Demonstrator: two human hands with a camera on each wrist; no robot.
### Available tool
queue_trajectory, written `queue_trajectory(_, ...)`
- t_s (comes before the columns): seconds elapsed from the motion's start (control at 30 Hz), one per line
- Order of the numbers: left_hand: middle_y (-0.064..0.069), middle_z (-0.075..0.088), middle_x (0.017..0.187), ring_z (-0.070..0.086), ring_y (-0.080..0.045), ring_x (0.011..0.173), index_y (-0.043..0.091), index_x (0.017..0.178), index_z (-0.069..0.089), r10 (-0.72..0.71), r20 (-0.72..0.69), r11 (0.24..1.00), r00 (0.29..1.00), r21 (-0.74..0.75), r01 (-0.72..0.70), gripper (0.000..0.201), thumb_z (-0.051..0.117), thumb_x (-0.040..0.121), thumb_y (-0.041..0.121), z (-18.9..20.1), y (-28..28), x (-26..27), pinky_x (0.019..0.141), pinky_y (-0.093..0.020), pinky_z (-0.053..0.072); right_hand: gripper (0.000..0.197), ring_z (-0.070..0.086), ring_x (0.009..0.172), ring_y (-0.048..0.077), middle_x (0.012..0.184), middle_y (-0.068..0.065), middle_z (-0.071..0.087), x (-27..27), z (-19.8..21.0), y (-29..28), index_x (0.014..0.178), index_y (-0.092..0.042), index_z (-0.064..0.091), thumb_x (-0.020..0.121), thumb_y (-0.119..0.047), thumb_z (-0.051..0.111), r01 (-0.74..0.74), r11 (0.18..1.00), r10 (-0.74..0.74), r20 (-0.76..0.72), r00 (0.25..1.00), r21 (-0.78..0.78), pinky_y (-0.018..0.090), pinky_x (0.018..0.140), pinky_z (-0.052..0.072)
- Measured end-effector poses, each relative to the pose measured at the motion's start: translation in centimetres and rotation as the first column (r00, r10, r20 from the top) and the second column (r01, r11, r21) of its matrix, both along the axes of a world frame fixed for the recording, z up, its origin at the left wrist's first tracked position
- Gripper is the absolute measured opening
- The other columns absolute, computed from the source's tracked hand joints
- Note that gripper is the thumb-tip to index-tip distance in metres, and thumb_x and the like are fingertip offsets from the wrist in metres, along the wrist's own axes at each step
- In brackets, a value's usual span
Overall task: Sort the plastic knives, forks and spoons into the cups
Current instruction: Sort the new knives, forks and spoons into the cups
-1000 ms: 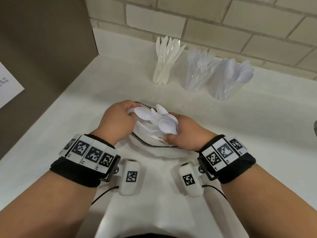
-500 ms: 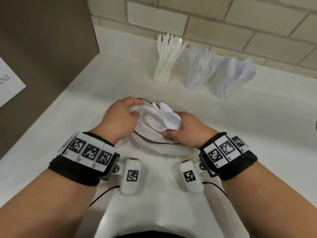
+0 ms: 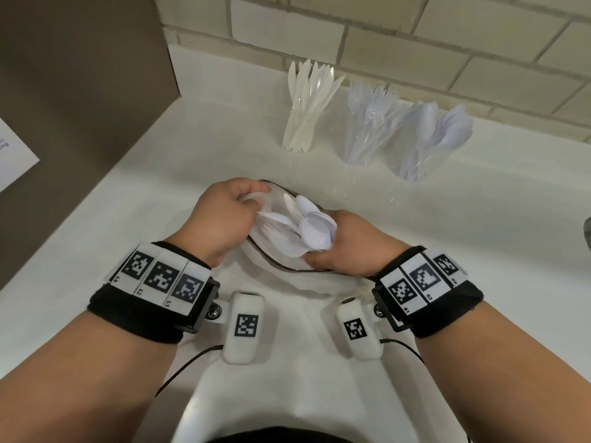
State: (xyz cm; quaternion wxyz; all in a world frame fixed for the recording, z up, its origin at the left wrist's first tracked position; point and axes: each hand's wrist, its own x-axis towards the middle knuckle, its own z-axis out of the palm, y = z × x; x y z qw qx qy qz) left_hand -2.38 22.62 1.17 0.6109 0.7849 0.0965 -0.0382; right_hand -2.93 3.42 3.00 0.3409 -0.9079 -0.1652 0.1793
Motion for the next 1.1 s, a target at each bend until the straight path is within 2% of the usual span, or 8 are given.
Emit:
queue_trajectory(0.27, -0.01, 0.069, 0.095, 0.061, -0.024, 0.079, 0.024, 0.088, 0.069, 0.109, -0.044, 0.993, 0.993, 0.042, -0.107, 0.036, 0.04, 0.092, 0.005, -0.4, 0.6, 0.4, 0.067, -0.029, 0.05, 0.035, 0.049, 0.051, -0.007, 0.062, -0.013, 0.049, 0.0, 0.5, -0.3, 0.067, -0.035, 0.046, 0.078, -0.015, 0.073, 0.025, 0.999, -0.025, -0.02, 0.999, 0.037, 0.006, 0.051, 0.036)
queue_trajectory(0.5, 0.0, 0.062, 0.114, 0.058, -0.014, 0.083, 0.025, 0.108, 0.063, -0.054, 0.077, 0.923, 0.996, 0.385, 0.021, 0.026, 0.049, 0.093, 0.01, -0.3, 1.3, 0.1, 0.067, -0.021, 0.041, 0.016, 0.069, 0.086, 0.012, 0.094, 0.0, 0.073, 0.2, 1.5, -1.7, 0.1, -0.006, 0.068, 0.084, -0.009, 0.071, 0.107, 0.922, -0.068, -0.116, 0.991, 0.373, 0.025, 0.083, 0.053)
queue_trajectory(0.63, 0.0, 0.051, 0.123, 0.048, -0.009, 0.098, 0.027, 0.12, 0.059, -0.166, 0.094, 0.843, 0.982, 0.531, 0.092, 0.031, 0.058, 0.091, 0.017, 0.0, 0.9, -0.5, 0.083, -0.013, 0.03, 0.011, 0.065, 0.074, 0.016, 0.076, 0.005, 0.069, 0.7, 2.4, -1.6, 0.085, 0.006, 0.065, 0.09, -0.001, 0.06, 0.171, 0.809, -0.173, -0.049, 0.984, 0.562, 0.02, 0.077, 0.051)
queue_trajectory(0.73, -0.002, 0.047, 0.127, 0.052, -0.013, 0.098, 0.027, 0.121, 0.058, -0.208, 0.058, 0.801, 0.976, 0.583, 0.136, 0.031, 0.057, 0.091, 0.018, 0.2, 0.6, -0.9, 0.084, -0.016, 0.033, 0.011, 0.066, 0.071, 0.024, 0.071, 0.006, 0.068, 1.3, 3.3, -1.3, 0.082, -0.004, 0.065, 0.09, 0.0, 0.059, 0.281, 0.607, -0.291, -0.121, 0.949, 0.744, 0.038, 0.079, 0.056)
queue_trajectory(0.87, -0.002, 0.016, 0.154, 0.053, -0.02, 0.115, 0.035, 0.109, 0.051, -0.215, 0.072, 0.761, 0.974, 0.637, 0.12, 0.018, 0.055, 0.092, 0.031, 1.7, 0.5, -1.7, 0.093, -0.024, 0.038, 0.009, 0.061, 0.07, 0.023, 0.074, 0.007, 0.061, 2.4, 4.8, -0.8, 0.097, -0.004, 0.061, 0.089, -0.002, 0.06, 0.349, 0.361, -0.329, -0.232, 0.916, 0.865, 0.036, 0.07, 0.053)
queue_trajectory(0.93, 0.005, 0.024, 0.15, 0.048, -0.01, 0.117, 0.033, 0.102, 0.051, -0.181, 0.296, 0.872, 0.938, 0.489, 0.013, 0.012, 0.056, 0.091, 0.03, 3.3, 0.0, -2.0, 0.09, -0.016, 0.038, 0.012, 0.06, 0.067, 0.023, 0.074, 0.006, 0.061, 2.8, 5.7, -0.6, 0.1, -0.004, 0.06, 0.088, -0.003, 0.061, 0.356, 0.311, -0.344, -0.245, 0.907, 0.881, 0.037, 0.069, 0.052)
queue_trajectory(1.0, 0.01, 0.046, 0.131, 0.053, -0.009, 0.115, 0.031, 0.101, 0.056, -0.06, 0.359, 0.998, 0.931, 0.047, 0.046, 0.012, 0.057, 0.09, 0.034, 4.5, -0.9, -1.9, 0.095, -0.012, 0.039, 0.01, 0.06, 0.063, 0.021, 0.072, 0.004, 0.062, 2.9, 7.1, -0.2, 0.097, -0.008, 0.061, 0.088, -0.002, 0.062, 0.332, 0.288, -0.354, -0.222, 0.908, 0.898, 0.036, 0.065, 0.052)
queue_trajectory(1.1, -0.005, 0.058, 0.121, 0.059, -0.025, 0.114, 0.016, 0.118, 0.059, -0.092, 0.028, 0.754, 0.995, -0.651, 0.088, 0.037, 0.054, 0.09, 0.039, 5.3, -2.1, -1.5, 0.109, -0.043, 0.039, 0.015, 0.06, 0.059, 0.022, 0.069, 0.006, 0.062, 3.0, 9.4, 1.0, 0.092, -0.006, 0.063, 0.082, 0.004, 0.067, 0.28, 0.211, -0.394, -0.181, 0.901, 0.936, 0.033, 0.06, 0.051)
